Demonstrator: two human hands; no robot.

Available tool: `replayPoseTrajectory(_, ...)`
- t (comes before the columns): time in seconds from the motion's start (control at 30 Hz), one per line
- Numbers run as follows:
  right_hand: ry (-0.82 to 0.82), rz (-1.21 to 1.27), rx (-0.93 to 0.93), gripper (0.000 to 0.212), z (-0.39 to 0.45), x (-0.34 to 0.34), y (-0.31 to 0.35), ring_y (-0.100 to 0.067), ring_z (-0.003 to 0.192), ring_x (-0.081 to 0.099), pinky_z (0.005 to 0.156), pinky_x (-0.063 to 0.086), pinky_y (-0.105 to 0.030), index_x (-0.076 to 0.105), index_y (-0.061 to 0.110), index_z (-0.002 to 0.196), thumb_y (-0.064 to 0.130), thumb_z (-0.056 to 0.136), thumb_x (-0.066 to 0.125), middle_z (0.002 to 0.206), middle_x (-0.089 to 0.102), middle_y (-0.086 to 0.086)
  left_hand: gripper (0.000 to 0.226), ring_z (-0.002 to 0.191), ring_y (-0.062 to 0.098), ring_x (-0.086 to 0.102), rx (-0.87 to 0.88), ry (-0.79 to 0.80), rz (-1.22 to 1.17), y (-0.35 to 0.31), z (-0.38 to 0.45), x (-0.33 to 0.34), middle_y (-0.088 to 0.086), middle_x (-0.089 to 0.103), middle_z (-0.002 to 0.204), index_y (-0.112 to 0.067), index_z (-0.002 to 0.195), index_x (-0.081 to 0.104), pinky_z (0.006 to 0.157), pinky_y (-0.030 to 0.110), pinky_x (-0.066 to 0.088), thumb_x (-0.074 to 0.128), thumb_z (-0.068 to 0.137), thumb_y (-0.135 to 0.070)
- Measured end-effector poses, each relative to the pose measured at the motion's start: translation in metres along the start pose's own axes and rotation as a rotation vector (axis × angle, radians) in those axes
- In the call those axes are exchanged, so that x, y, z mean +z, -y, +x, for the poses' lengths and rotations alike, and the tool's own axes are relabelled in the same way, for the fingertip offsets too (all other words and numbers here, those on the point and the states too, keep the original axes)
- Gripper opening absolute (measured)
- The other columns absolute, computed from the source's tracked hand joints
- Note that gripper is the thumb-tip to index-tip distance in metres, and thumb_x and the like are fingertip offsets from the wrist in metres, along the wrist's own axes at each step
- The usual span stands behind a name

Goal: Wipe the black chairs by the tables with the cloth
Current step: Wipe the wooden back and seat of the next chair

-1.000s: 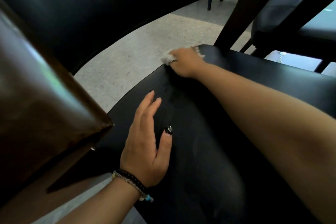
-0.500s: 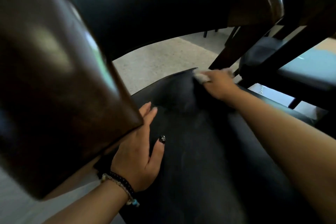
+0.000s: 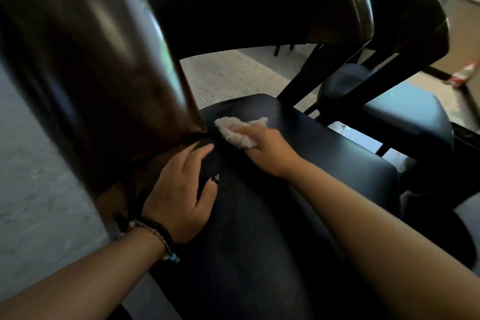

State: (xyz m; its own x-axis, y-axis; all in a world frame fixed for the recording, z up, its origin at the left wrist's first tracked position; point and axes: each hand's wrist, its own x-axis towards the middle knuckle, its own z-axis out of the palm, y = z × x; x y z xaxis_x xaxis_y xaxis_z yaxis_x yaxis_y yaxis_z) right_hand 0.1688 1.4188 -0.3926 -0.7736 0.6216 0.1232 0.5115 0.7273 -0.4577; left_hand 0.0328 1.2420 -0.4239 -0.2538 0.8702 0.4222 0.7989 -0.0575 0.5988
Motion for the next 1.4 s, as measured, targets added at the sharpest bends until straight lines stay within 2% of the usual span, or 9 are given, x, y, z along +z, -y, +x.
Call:
replayPoseTrajectory(0.13,-0.228,0.060,0.300,0.040,-0.012,-0.029,-0.023,-0.017,0.122,0.056,0.102,0.040,-0.016,0.058,0.026,0.136,0.019,0.097,0.051,0.133,0.062,-0.003,0.063,0.138,0.017,0.033,0.025,-0.029,-0.004,0.000,0.001,0.002,0.004,0.032,0.151,-0.009,0.139,0.043,0.112,0.027,0.022,0.037,0.086,-0.042)
replayPoseTrajectory(0.3,-0.014,-0.057,-0.050,0.041,-0.034,0.004,0.028,-0.021,0.118,0.052,0.102,0.033,-0.022,0.062,0.023,0.130,0.015,0.090,0.055,0.130,0.061,-0.008,0.064,0.139,0.015,0.029,0.040,-0.044,-0.004,0.003,0.000,0.004,0.005,0.029,0.153,-0.008,0.141,0.041,0.113,0.026,0.020,0.037,0.086,-0.042)
replayPoseTrajectory(0.4,-0.115,-0.009,-0.080,0.036,-0.034,-0.004,0.028,-0.012,0.116,0.054,0.097,0.029,-0.005,0.065,0.025,0.125,0.018,0.091,0.056,0.126,0.064,0.003,0.066,0.141,0.019,0.028,0.033,-0.072,-0.049,0.003,-0.001,0.002,0.008,0.029,0.153,-0.004,0.142,0.038,0.115,0.034,0.024,0.037,0.087,-0.040)
replayPoseTrajectory(0.57,-0.266,0.059,0.371,0.029,-0.032,-0.011,-0.005,-0.021,0.121,0.055,0.097,0.038,-0.022,0.066,0.027,0.122,0.028,0.097,0.052,0.127,0.064,0.000,0.066,0.142,0.021,0.024,0.027,-0.098,-0.110,0.002,-0.002,0.002,0.014,0.026,0.153,0.000,0.144,0.031,0.117,0.029,0.020,0.039,0.089,-0.035)
replayPoseTrajectory(0.73,-0.139,0.066,0.099,0.034,-0.070,0.013,0.044,-0.017,0.111,0.055,0.089,0.035,-0.021,0.064,0.032,0.123,0.021,0.092,0.055,0.121,0.065,0.000,0.056,0.141,0.022,0.027,0.047,-0.107,-0.151,0.001,-0.002,-0.002,0.016,0.029,0.151,0.001,0.141,0.037,0.117,0.030,0.021,0.044,0.092,-0.023)
replayPoseTrajectory(0.87,-0.015,0.023,-0.063,0.040,-0.126,0.016,0.072,-0.015,0.121,0.053,0.104,0.040,-0.032,0.064,0.029,0.126,0.017,0.088,0.059,0.125,0.064,0.003,0.048,0.132,0.006,0.032,-0.026,-0.110,-0.325,-0.010,0.001,-0.016,0.003,0.038,0.143,-0.004,0.135,0.046,0.113,0.018,0.022,0.038,0.093,-0.026)
replayPoseTrajectory(1.0,-0.095,0.127,-0.094,0.042,-0.126,0.006,0.093,0.009,0.109,0.053,0.100,0.039,-0.020,0.062,0.034,0.126,0.013,0.090,0.060,0.108,0.061,0.034,0.037,0.118,-0.001,0.040,-0.129,-0.059,-0.431,-0.032,0.007,-0.029,-0.003,0.047,0.132,-0.014,0.131,0.051,0.096,0.001,0.026,0.034,0.102,-0.030)
replayPoseTrajectory(1.17,0.013,-0.071,-0.164,0.039,-0.132,0.040,0.135,-0.030,0.114,0.054,0.103,0.036,-0.038,0.068,0.007,0.119,0.002,0.081,0.061,0.117,0.064,-0.011,0.041,0.093,-0.003,0.042,-0.190,0.041,-0.435,-0.053,0.024,-0.032,0.000,0.055,0.114,-0.010,0.117,0.057,0.080,0.015,0.029,0.029,0.104,-0.037)
replayPoseTrajectory(1.4,0.045,-0.010,-0.234,0.028,-0.241,0.007,0.122,-0.022,0.130,0.051,0.107,0.041,-0.040,0.072,0.012,0.113,0.010,0.092,0.054,0.131,0.061,-0.005,0.041,0.124,0.013,0.047,-0.308,0.064,-0.530,-0.051,0.042,-0.024,-0.003,0.056,0.130,-0.023,0.122,0.058,0.110,0.039,0.033,0.027,0.103,-0.043)
